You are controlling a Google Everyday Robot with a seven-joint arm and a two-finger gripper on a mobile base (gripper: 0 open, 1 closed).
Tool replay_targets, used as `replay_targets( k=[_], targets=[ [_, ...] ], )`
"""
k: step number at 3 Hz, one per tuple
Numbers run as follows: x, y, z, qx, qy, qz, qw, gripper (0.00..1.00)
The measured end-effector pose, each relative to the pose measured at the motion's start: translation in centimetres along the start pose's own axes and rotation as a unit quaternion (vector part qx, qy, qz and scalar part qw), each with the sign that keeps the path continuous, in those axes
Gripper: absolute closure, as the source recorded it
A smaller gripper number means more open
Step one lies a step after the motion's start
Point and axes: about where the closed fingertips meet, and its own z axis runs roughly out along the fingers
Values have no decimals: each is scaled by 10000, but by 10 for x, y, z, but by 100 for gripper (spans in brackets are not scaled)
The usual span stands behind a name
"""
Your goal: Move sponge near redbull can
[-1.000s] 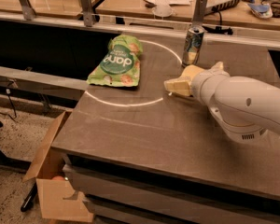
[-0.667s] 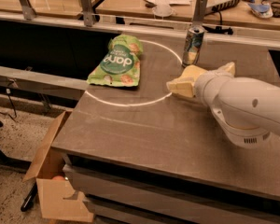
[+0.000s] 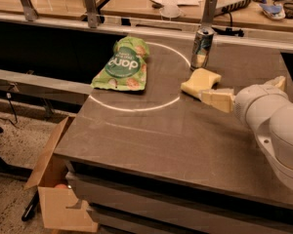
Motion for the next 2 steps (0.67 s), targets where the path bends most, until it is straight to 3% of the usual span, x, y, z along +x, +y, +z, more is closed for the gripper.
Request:
replay_targets(
  k=[1,2],
  targets=[
    [17,-23,-28,354,121,141,9992,0],
    [17,-23,-28,354,121,141,9992,0]
  ],
)
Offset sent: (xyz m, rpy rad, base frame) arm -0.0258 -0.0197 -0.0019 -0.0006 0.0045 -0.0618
